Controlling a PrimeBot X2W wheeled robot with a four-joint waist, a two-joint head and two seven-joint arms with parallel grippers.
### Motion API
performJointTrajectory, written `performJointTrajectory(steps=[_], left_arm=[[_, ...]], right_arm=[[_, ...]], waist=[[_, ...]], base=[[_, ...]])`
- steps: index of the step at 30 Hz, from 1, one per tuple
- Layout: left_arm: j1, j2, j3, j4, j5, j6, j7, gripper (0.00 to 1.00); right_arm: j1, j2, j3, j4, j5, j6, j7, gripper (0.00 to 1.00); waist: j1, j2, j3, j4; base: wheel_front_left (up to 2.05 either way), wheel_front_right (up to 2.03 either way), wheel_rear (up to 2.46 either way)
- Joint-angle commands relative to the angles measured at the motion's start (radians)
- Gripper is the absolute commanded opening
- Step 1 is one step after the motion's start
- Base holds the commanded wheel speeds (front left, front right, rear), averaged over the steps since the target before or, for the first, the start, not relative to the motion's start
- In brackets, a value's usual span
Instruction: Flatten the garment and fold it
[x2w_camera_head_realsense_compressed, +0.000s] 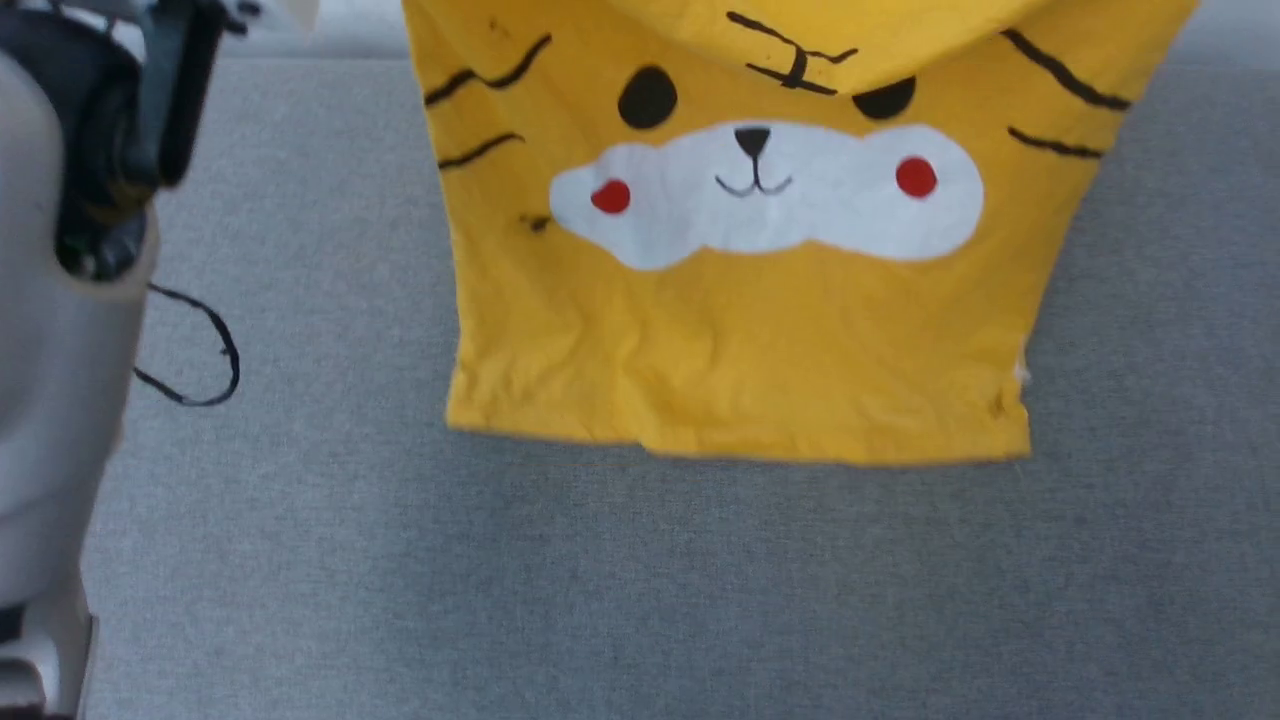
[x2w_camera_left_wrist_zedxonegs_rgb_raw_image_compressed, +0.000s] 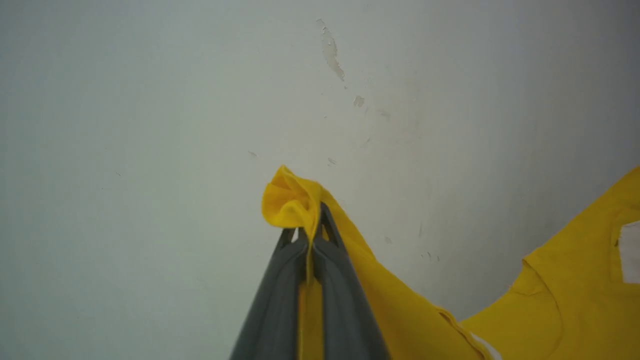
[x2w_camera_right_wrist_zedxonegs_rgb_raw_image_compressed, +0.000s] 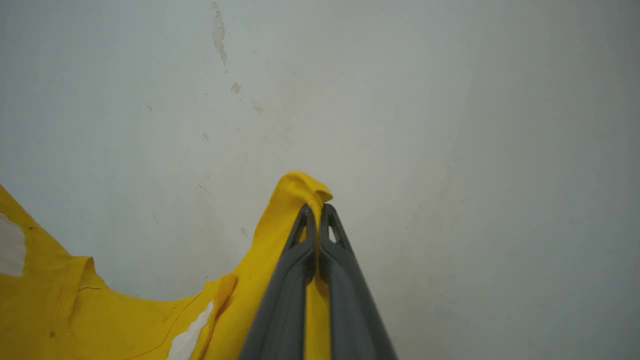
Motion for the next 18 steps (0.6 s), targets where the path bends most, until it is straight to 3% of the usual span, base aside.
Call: performJointTrajectory(steps=[1, 9, 12, 18], left_arm=[[-0.057, -0.002, -0.007, 0.031, -0.011, -0.017, 0.04, 0.0], [-0.183, 0.009, -0.021, 0.074, -0.022, -0.031, 0.169, 0.0], [-0.238, 0.0, -0.013, 0.089, -0.022, -0.017, 0.198, 0.0], [-0.446, -0.021, -0.02, 0.174, 0.061, -0.014, 0.135, 0.0]], right_arm=[[-0.057, 0.004, 0.016, 0.021, -0.008, -0.001, 0.019, 0.0], [-0.183, 0.028, 0.038, 0.076, -0.003, -0.001, 0.098, 0.0], [-0.243, 0.042, 0.036, 0.121, -0.009, -0.001, 0.116, 0.0], [-0.426, 0.084, 0.003, 0.242, -0.06, -0.001, 0.1, 0.0]], waist=[[0.0001, -0.0001, -0.036, -0.028], [0.0001, -0.0001, -0.002, -0.063], [0.0001, -0.0001, 0.046, -0.082], [0.0001, -0.0001, 0.212, -0.112]], base=[[0.0, 0.0, 0.0], [0.0, 0.0, 0.0], [0.0, 0.0, 0.0], [0.0, 0.0, 0.0]])
